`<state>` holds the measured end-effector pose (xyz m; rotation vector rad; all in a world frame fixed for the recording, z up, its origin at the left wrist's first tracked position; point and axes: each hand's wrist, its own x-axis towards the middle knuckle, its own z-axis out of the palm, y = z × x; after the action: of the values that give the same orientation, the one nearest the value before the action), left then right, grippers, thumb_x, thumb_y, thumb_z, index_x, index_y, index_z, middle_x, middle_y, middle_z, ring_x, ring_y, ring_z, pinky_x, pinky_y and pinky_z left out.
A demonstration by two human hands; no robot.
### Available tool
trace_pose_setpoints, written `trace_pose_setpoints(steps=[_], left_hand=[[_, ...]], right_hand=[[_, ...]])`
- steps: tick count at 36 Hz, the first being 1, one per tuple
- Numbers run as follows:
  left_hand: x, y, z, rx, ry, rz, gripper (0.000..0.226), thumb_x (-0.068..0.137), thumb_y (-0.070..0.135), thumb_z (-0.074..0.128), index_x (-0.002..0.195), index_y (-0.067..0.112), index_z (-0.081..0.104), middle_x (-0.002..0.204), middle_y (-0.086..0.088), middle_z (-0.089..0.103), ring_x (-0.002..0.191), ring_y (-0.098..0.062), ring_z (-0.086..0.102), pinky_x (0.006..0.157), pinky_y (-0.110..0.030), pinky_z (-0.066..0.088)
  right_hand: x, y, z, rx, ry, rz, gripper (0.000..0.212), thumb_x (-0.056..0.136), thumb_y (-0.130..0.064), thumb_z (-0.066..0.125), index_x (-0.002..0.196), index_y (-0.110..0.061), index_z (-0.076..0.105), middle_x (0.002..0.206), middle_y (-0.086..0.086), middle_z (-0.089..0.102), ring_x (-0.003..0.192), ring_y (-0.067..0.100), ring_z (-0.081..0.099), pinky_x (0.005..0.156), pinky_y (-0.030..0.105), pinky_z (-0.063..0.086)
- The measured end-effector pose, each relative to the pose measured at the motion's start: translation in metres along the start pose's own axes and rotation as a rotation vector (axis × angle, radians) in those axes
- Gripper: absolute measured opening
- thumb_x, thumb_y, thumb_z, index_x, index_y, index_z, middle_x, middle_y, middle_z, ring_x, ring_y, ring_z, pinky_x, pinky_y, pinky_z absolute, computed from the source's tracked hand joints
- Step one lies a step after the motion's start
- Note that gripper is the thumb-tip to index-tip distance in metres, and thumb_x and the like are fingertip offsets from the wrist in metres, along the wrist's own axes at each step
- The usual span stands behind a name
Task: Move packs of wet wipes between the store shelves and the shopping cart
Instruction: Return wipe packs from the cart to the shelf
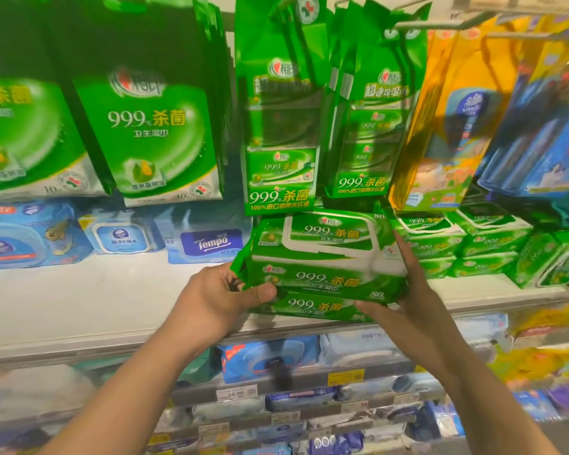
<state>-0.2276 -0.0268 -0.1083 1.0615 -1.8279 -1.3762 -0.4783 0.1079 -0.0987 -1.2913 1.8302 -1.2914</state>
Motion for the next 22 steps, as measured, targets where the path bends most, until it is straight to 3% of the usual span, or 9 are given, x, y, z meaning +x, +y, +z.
trace_pose_setpoints(steps=[1,3,6,8,10,13,16,19,22], left_hand=[[-0.001,0.001,-0.001,0.019,0.0,-0.002,0.06,0.051,0.074,0.082,0.096,0.034,0.078,0.095,-0.008,0.078,0.095,-0.04,0.07,0.089,-0.054,0.055],[-0.005,0.002,-0.005,0.116,-0.011,-0.011,0.05,0.053,0.064,0.084,0.095,0.039,0.075,0.086,0.0,0.078,0.07,-0.027,0.068,0.072,-0.04,0.053],[-0.008,-0.002,-0.008,0.248,-0.029,-0.039,0.034,0.062,0.042,0.093,0.091,0.035,0.075,0.077,0.005,0.076,0.064,-0.016,0.068,0.068,-0.034,0.055],[-0.007,-0.005,-0.006,0.339,-0.023,-0.03,0.024,0.067,0.039,0.091,0.084,0.03,0.076,0.064,0.011,0.071,0.053,-0.004,0.056,0.06,-0.028,0.047],[-0.006,-0.006,-0.001,0.411,0.015,-0.018,0.019,0.072,0.04,0.088,0.074,0.027,0.074,0.053,0.011,0.062,0.046,-0.003,0.046,0.054,-0.026,0.04],[-0.003,-0.004,0.004,0.55,0.077,-0.018,0.034,0.073,0.049,0.083,0.067,0.019,0.069,0.053,0.0,0.062,0.048,-0.008,0.046,0.055,-0.03,0.04],[0.0,-0.003,0.01,0.613,0.091,-0.031,0.04,0.072,0.055,0.082,0.069,0.016,0.072,0.054,-0.001,0.062,0.051,-0.011,0.051,0.054,-0.026,0.04],[0.004,0.004,0.021,0.608,0.101,-0.034,0.041,0.071,0.052,0.083,0.055,0.02,0.062,0.051,0.0,0.054,0.046,-0.005,0.042,0.05,-0.021,0.035],[0.01,0.018,0.03,0.719,0.096,-0.047,0.05,0.075,0.052,0.08,0.051,0.024,0.047,0.05,0.006,0.044,0.047,-0.003,0.037,0.052,-0.016,0.037]], right_hand=[[-0.001,0.001,0.001,0.006,0.018,-0.002,0.11,0.081,-0.01,0.083,0.151,-0.055,0.012,0.108,-0.057,0.052,0.097,-0.033,0.052,0.08,0.01,0.051],[-0.006,0.002,0.003,0.011,0.042,-0.013,0.101,0.078,-0.018,0.086,0.15,-0.052,0.025,0.118,-0.042,0.059,0.103,-0.025,0.057,0.076,0.008,0.053],[-0.007,0.007,0.005,-0.056,0.077,-0.045,0.068,0.077,-0.026,0.088,0.128,-0.055,0.053,0.118,-0.027,0.069,0.108,-0.009,0.064,0.09,0.024,0.054],[-0.007,0.008,0.006,-0.084,0.094,-0.068,0.058,0.078,-0.022,0.087,0.112,-0.062,0.061,0.112,-0.026,0.072,0.107,-0.006,0.066,0.093,0.028,0.053],[-0.006,0.008,0.006,-0.098,0.115,-0.062,0.055,0.077,-0.025,0.087,0.106,-0.064,0.061,0.11,-0.024,0.072,0.107,-0.002,0.066,0.094,0.033,0.054],[-0.002,0.011,0.004,-0.162,0.141,-0.035,0.042,0.071,-0.053,0.082,0.109,-0.053,0.064,0.113,-0.017,0.071,0.113,0.011,0.064,0.097,0.048,0.052],[0.001,0.014,0.002,-0.345,0.217,-0.062,0.033,0.072,-0.067,0.068,0.097,-0.046,0.071,0.108,-0.021,0.066,0.108,0.01,0.058,0.092,0.044,0.05],[0.004,0.009,0.001,-0.416,0.291,-0.031,0.018,0.077,-0.057,0.074,0.082,-0.044,0.063,0.098,-0.016,0.058,0.1,0.018,0.054,0.085,0.041,0.047],[0.008,0.004,0.001,-0.431,0.299,0.046,0.032,0.081,-0.044,0.081,0.071,-0.037,0.051,0.087,-0.01,0.053,0.093,0.024,0.055,0.079,0.041,0.046]])
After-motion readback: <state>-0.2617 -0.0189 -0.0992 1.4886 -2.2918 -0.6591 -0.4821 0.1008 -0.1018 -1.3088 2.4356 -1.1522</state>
